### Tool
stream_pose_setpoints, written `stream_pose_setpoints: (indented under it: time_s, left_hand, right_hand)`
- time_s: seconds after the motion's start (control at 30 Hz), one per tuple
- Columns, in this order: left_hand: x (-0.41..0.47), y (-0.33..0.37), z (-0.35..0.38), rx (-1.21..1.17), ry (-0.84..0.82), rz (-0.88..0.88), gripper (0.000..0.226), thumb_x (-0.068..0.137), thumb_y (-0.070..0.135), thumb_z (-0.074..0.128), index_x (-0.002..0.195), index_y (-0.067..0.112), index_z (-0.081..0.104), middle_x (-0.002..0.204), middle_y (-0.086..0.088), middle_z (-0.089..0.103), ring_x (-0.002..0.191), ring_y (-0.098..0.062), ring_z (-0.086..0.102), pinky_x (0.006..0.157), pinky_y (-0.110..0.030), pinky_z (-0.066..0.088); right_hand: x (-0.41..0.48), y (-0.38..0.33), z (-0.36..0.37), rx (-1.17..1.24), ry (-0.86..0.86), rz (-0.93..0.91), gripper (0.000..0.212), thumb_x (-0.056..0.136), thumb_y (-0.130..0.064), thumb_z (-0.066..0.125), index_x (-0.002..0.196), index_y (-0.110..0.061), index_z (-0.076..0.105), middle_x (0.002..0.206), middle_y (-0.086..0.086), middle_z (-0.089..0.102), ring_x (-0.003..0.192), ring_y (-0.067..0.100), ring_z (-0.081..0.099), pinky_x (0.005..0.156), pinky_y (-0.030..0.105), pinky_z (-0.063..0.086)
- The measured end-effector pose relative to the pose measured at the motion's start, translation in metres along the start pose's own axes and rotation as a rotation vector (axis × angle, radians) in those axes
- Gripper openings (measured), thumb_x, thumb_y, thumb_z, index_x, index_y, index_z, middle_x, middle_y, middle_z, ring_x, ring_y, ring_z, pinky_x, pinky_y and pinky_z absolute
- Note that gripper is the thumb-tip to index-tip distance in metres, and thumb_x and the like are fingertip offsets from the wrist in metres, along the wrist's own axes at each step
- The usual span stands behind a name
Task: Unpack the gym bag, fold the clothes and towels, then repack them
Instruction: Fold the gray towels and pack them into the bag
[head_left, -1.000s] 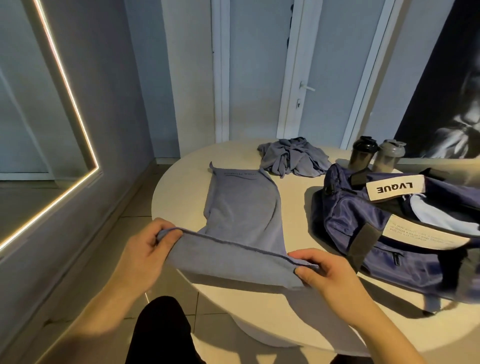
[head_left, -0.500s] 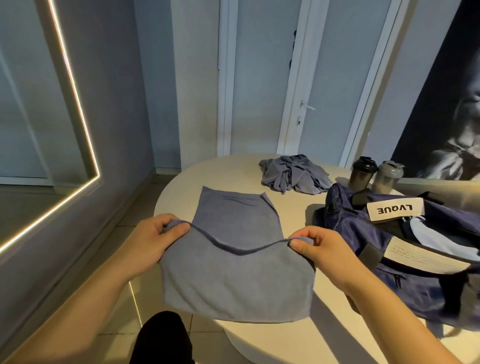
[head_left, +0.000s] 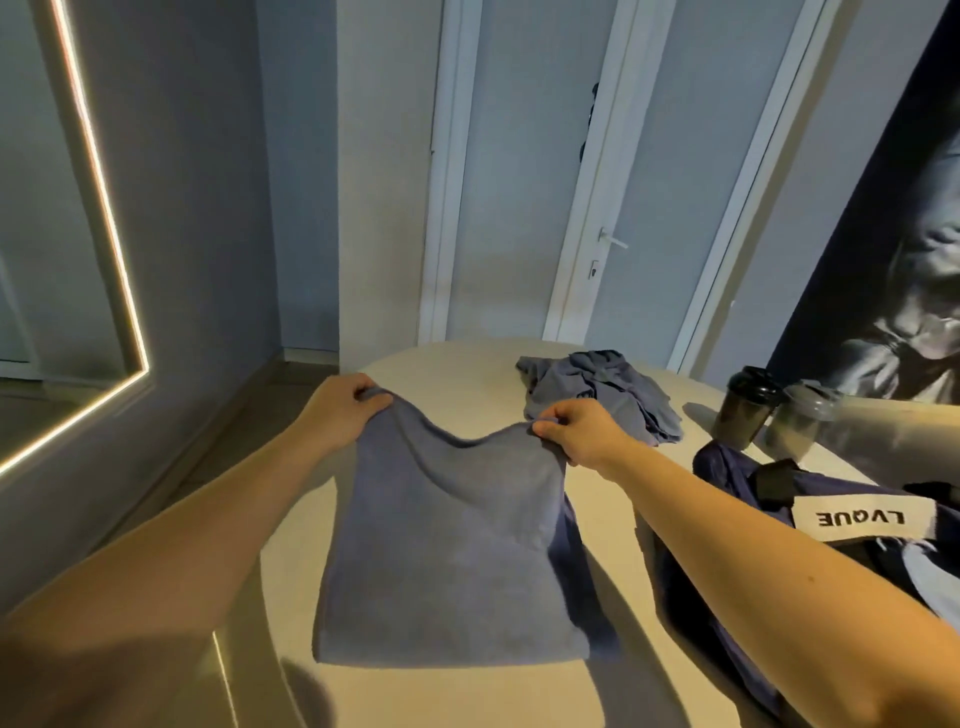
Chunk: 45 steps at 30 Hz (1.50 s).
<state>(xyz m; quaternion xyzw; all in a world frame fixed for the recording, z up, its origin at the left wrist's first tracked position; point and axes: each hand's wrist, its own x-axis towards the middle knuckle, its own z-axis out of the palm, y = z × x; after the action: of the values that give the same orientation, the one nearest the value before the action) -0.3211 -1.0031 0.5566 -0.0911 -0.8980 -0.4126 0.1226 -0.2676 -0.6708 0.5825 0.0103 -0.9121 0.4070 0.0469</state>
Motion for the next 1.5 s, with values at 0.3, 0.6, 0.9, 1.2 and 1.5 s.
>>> stream_pose_setpoints:
  time_s: [0.3,0.6,0.9,1.2,1.5]
  left_hand:
    - [0.062,-0.075,0.083,0.065,-0.241,-0.087,0.021,0.081,0.050,0.066,0.066,0.035,0.065,0.099,0.005,0.069,0.099,-0.028,0.062,0.089,-0.041,0.052]
    - [0.083,-0.084,0.092,0.295,-0.287,0.015,0.014,0.084,0.052,0.066,0.075,0.041,0.065,0.099,0.005,0.061,0.101,-0.026,0.056,0.092,-0.046,0.047]
    - [0.083,-0.066,0.095,0.311,-0.320,-0.117,0.010,0.084,0.035,0.070,0.078,0.031,0.065,0.094,0.001,0.068,0.090,-0.022,0.062,0.087,-0.039,0.053]
    - [0.063,-0.017,0.067,-0.152,-0.056,-0.135,0.006,0.086,0.019,0.076,0.083,0.014,0.074,0.085,-0.004,0.070,0.081,-0.017,0.064,0.064,-0.026,0.047]
    - [0.026,0.067,-0.034,-0.112,0.004,0.064,0.004,0.086,0.023,0.079,0.084,0.020,0.077,0.084,0.003,0.074,0.079,-0.010,0.067,0.068,-0.022,0.047]
  right_hand:
    - [0.104,0.066,0.045,-0.342,-0.167,0.122,0.020,0.098,-0.024,0.065,0.108,-0.012,0.077,0.114,0.006,0.073,0.109,0.026,0.063,0.092,0.032,0.048]
    - [0.134,0.072,0.052,-0.678,-0.214,0.227,0.041,0.099,-0.041,0.057,0.109,-0.006,0.076,0.109,0.013,0.073,0.099,0.029,0.065,0.090,0.039,0.055]
    - [0.128,0.055,0.036,-0.710,-0.225,0.218,0.038,0.097,-0.037,0.059,0.102,-0.003,0.074,0.090,0.013,0.062,0.084,0.026,0.054,0.073,0.035,0.049]
    - [0.092,0.036,-0.011,-0.531,-0.186,-0.002,0.035,0.091,-0.030,0.068,0.081,0.005,0.071,0.075,0.023,0.063,0.064,0.020,0.048,0.062,0.034,0.041]
    - [0.023,-0.023,-0.091,-0.559,-0.052,-0.047,0.020,0.091,-0.027,0.071,0.095,-0.009,0.079,0.095,0.010,0.074,0.084,0.025,0.064,0.076,0.033,0.051]
